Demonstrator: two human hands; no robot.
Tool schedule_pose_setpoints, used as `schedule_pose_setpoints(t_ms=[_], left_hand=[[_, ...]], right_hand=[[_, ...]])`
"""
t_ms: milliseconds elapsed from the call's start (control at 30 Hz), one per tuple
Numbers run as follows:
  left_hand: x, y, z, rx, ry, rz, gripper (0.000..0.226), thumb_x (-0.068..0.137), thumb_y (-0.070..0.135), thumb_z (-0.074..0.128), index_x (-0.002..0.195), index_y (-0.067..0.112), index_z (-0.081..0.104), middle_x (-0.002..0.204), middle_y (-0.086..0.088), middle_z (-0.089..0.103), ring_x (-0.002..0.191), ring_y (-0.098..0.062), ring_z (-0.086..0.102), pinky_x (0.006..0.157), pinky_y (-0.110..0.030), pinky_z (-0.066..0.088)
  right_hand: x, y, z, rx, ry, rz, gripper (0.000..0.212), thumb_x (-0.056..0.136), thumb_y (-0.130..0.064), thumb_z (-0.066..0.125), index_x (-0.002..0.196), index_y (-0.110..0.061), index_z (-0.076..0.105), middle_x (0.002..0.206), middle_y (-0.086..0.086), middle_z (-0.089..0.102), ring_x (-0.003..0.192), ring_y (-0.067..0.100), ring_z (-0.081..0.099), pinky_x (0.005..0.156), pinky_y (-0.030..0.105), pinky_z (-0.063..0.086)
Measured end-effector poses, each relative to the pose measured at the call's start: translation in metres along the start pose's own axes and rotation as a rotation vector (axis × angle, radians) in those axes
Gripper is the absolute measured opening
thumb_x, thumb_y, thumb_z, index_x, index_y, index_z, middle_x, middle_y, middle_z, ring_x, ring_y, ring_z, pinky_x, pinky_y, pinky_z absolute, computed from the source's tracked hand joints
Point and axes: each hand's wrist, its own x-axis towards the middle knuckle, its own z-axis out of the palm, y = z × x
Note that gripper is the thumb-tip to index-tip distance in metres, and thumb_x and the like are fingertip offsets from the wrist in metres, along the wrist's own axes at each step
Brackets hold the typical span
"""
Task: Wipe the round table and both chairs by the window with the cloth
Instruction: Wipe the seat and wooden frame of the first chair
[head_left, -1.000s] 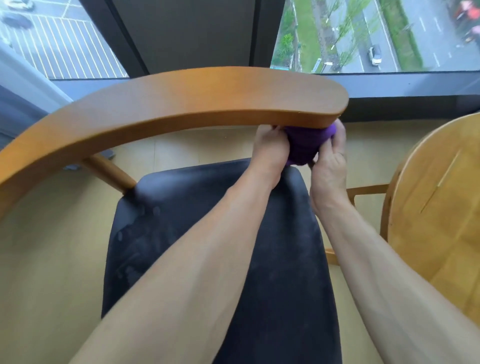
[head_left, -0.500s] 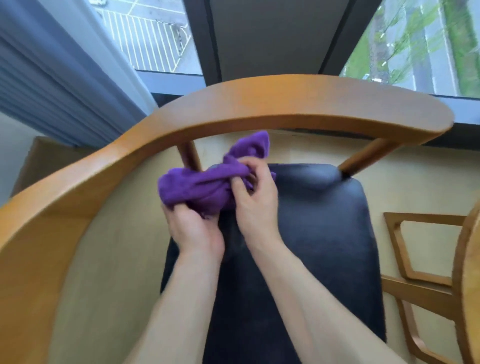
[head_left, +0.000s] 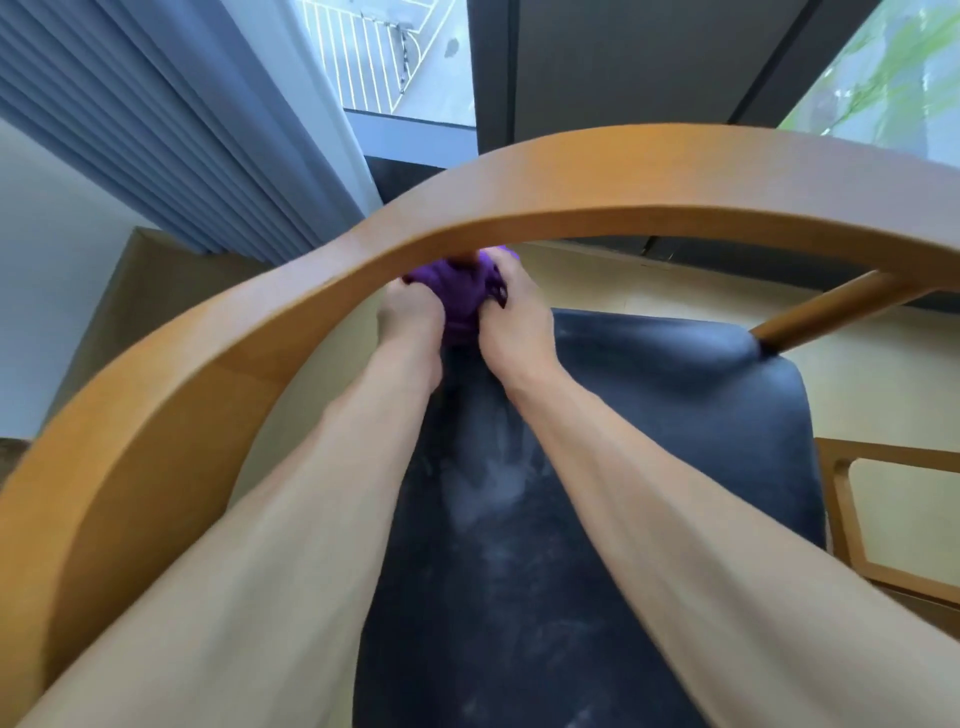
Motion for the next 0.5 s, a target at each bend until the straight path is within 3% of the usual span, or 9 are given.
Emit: schedule_pose_setpoints(t_ms=[67,133,167,233,267,367,433,500], left_hand=[[0.001,0.008,0.005,-0.106,-0.042,0.068,0.031,0.098,0.009,0.038,0.114,0.002,0.064,0.117,-0.020,0.068,0.096,-0.029,0.066,0.066,-0.025,0.057],[-0.004,0.008,0.009,-0.197,-0.061,0.120,0.033,0.090,0.011,0.040,0.105,-0.002,0.066,0.100,-0.022,0.071,0.078,-0.027,0.067,0.056,-0.026,0.053],[-0.007,0.004,0.012,-0.216,-0.044,0.123,0.030,0.087,0.012,0.041,0.101,0.004,0.067,0.093,-0.015,0.072,0.076,-0.022,0.067,0.061,-0.027,0.054],[-0.008,-0.007,0.014,-0.179,0.007,0.082,0.034,0.096,0.014,0.038,0.117,0.015,0.064,0.109,-0.009,0.071,0.096,-0.025,0.069,0.079,-0.034,0.055],[-0.008,-0.011,0.012,-0.136,0.018,0.058,0.037,0.097,0.013,0.038,0.125,0.019,0.061,0.117,-0.010,0.070,0.103,-0.030,0.068,0.079,-0.035,0.054],[-0.012,-0.020,0.004,-0.085,0.028,0.059,0.041,0.092,0.009,0.043,0.124,0.029,0.060,0.118,-0.007,0.068,0.101,-0.029,0.068,0.070,-0.033,0.056],[-0.017,-0.027,-0.001,-0.117,0.013,0.033,0.033,0.094,0.012,0.044,0.114,0.033,0.060,0.123,-0.007,0.065,0.107,-0.027,0.066,0.083,-0.039,0.060],[-0.023,-0.036,-0.007,-0.149,-0.053,-0.039,0.026,0.098,0.021,0.045,0.117,0.035,0.058,0.129,-0.009,0.063,0.111,-0.030,0.065,0.092,-0.048,0.056]], right_hand=[[0.000,-0.010,-0.002,0.126,0.056,-0.082,0.053,0.075,0.003,0.039,0.121,-0.017,0.058,0.110,0.007,0.068,0.107,0.028,0.061,0.097,0.042,0.048],[-0.005,-0.009,-0.003,0.141,0.044,-0.074,0.057,0.076,0.001,0.039,0.127,-0.019,0.055,0.115,0.008,0.067,0.110,0.027,0.060,0.097,0.040,0.047],[-0.007,-0.005,-0.002,0.104,0.017,-0.038,0.061,0.078,0.001,0.039,0.132,-0.023,0.053,0.119,0.006,0.066,0.113,0.026,0.059,0.095,0.033,0.046],[-0.010,0.006,0.000,0.006,-0.023,0.069,0.064,0.081,0.000,0.040,0.135,-0.032,0.049,0.122,0.002,0.065,0.112,0.022,0.058,0.085,0.021,0.039],[-0.014,0.010,0.001,-0.001,-0.025,0.113,0.064,0.081,0.001,0.040,0.134,-0.035,0.050,0.121,0.001,0.066,0.109,0.021,0.058,0.082,0.020,0.038],[-0.032,0.015,0.006,0.122,0.007,0.180,0.068,0.074,0.005,0.037,0.124,-0.038,0.054,0.116,-0.003,0.066,0.106,0.018,0.059,0.092,0.027,0.048],[-0.047,0.017,0.009,0.199,0.037,0.197,0.070,0.070,0.008,0.037,0.118,-0.038,0.058,0.115,-0.005,0.067,0.109,0.017,0.061,0.100,0.039,0.050],[-0.061,0.018,0.010,0.275,0.074,0.204,0.069,0.067,0.010,0.037,0.114,-0.035,0.061,0.113,-0.005,0.068,0.110,0.016,0.061,0.100,0.044,0.050]])
